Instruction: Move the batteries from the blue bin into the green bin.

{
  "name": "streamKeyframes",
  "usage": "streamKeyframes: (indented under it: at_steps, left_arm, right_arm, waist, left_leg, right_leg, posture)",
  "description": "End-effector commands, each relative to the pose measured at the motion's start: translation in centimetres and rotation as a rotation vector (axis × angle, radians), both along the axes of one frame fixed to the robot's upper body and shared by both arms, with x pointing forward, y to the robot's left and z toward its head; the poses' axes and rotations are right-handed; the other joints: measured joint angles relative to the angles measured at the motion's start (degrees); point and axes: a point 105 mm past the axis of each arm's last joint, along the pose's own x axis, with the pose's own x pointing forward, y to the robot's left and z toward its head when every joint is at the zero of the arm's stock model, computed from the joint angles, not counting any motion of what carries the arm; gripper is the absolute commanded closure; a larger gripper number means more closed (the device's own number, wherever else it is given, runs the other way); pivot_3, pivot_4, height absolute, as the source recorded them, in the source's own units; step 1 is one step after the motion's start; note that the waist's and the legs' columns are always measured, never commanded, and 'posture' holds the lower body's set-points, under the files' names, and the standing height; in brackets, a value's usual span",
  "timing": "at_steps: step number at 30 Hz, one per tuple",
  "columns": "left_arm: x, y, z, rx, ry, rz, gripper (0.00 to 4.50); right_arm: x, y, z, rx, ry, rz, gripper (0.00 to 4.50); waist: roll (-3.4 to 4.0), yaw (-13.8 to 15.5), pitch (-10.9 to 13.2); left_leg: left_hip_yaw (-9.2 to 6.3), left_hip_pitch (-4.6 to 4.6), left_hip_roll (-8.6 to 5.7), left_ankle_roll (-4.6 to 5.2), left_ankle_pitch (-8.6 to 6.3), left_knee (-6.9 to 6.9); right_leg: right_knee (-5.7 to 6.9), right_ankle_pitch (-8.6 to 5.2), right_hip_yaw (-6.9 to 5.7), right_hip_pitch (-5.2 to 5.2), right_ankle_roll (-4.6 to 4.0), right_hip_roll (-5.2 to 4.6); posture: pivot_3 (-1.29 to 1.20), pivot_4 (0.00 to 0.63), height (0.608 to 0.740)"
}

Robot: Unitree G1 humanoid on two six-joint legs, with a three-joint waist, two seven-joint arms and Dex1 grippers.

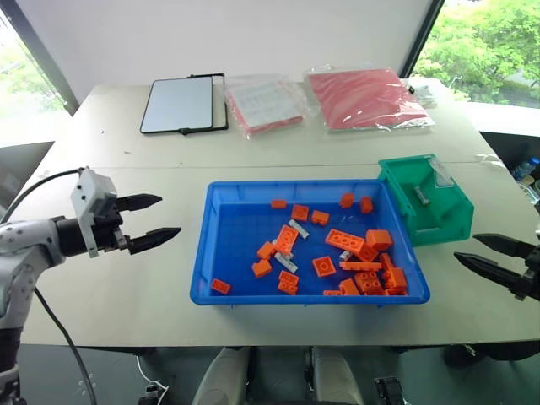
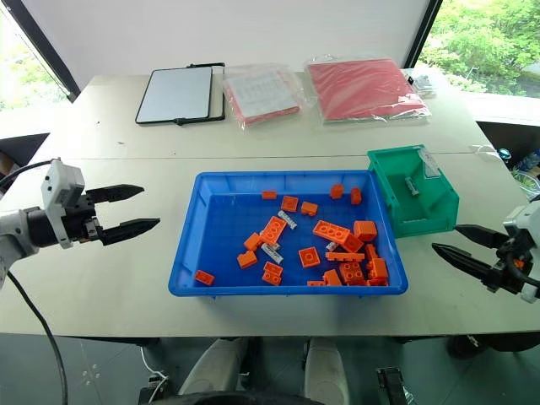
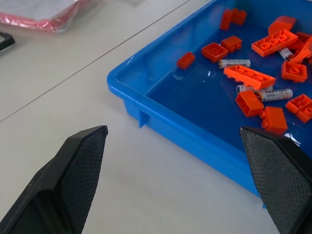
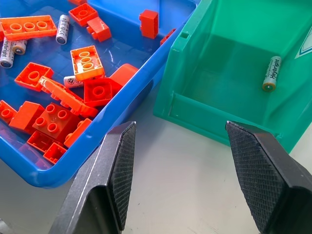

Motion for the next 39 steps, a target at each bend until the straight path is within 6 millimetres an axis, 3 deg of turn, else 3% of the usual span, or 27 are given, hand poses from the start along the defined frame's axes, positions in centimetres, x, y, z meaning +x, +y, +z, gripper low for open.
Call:
streamKeyframes:
  at_steps: [1,27,33,39]
  left_arm:
    - [-0.1,-0.2,1.4,0.025,-0.06,-0.019,0.0]
    - [-0.3,-1.4,1.5,0.019,-0.054,-0.046,0.0]
    - [-1.0,-2.7,1.6,0.003,-0.048,-0.105,0.0]
    - [-1.6,-4.0,1.9,0.021,-0.046,-0.176,0.0]
  right_arm:
    - [0.0,0.4,0.7,-0.017,-0.029,0.017,1.53]
    - [0.6,0.3,1.2,-0.035,-0.045,0.035,1.53]
    - [3.8,4.9,3.6,-0.105,-0.076,0.329,1.53]
    - [7.5,13.4,4.6,-0.187,-0.106,0.759,1.53]
  waist:
    - [0.0,0.0,0.0]
    - [0.0,-0.02,0.0]
    - [0.08,-0.63,0.06]
    - [0.02,-1.44,0.16]
  left_leg:
    - [0.0,0.0,0.0,0.0,0.0,0.0]
    - [0.01,0.01,0.0,0.01,0.0,0.0]
    - [0.1,0.05,0.04,0.01,0.01,0.08]
    - [0.07,0.03,0.08,0.0,0.01,0.06]
  right_leg:
    - [0.0,0.0,0.0,0.0,0.0,0.0]
    - [0.0,0.02,0.0,0.0,0.02,0.02]
    - [0.0,0.15,0.03,0.01,0.01,0.02]
    - [0.01,0.17,0.01,-0.03,-0.01,0.08]
  posture:
    - [0.0,0.15,0.735]
    - [0.0,0.15,0.735]
    - [0.0,0.15,0.735]
    - [0.0,0.15,0.735]
